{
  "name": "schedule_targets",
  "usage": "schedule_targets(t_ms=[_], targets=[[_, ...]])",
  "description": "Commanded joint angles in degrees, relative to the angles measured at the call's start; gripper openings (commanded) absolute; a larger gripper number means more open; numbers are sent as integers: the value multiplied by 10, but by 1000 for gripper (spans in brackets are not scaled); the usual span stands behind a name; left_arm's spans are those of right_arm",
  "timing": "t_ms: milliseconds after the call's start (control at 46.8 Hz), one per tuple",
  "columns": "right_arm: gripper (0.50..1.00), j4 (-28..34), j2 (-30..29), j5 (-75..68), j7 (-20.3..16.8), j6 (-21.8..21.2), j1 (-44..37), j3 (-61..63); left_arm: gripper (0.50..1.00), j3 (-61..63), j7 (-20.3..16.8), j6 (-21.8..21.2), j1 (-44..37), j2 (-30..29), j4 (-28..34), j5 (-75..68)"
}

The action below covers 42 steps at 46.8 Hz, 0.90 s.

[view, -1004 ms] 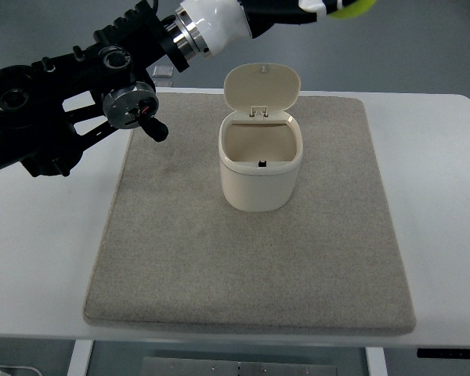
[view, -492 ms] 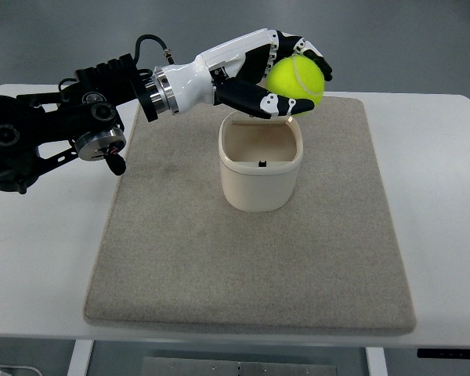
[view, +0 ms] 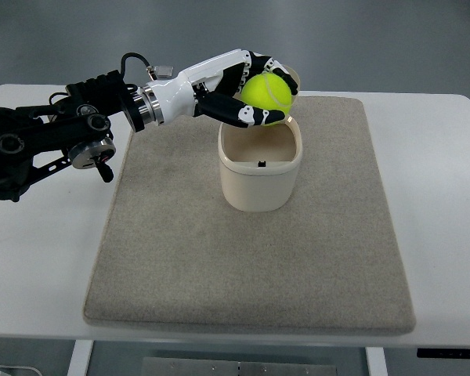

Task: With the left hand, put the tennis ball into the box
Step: 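Lower the ball into the cream bin opening with the left hand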

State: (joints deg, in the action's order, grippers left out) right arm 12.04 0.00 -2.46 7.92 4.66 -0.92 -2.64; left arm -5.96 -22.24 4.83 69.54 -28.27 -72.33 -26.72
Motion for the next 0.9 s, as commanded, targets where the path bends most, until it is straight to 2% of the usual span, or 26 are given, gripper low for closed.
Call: schedule_targets(t_ms=[0,876], targets=[[938,0,0,0,0,0,0,0,500,1,0,0,-1,1,0,-1],[938,0,0,0,0,0,0,0,500,39,0,-6,-2,-15,5,-1]])
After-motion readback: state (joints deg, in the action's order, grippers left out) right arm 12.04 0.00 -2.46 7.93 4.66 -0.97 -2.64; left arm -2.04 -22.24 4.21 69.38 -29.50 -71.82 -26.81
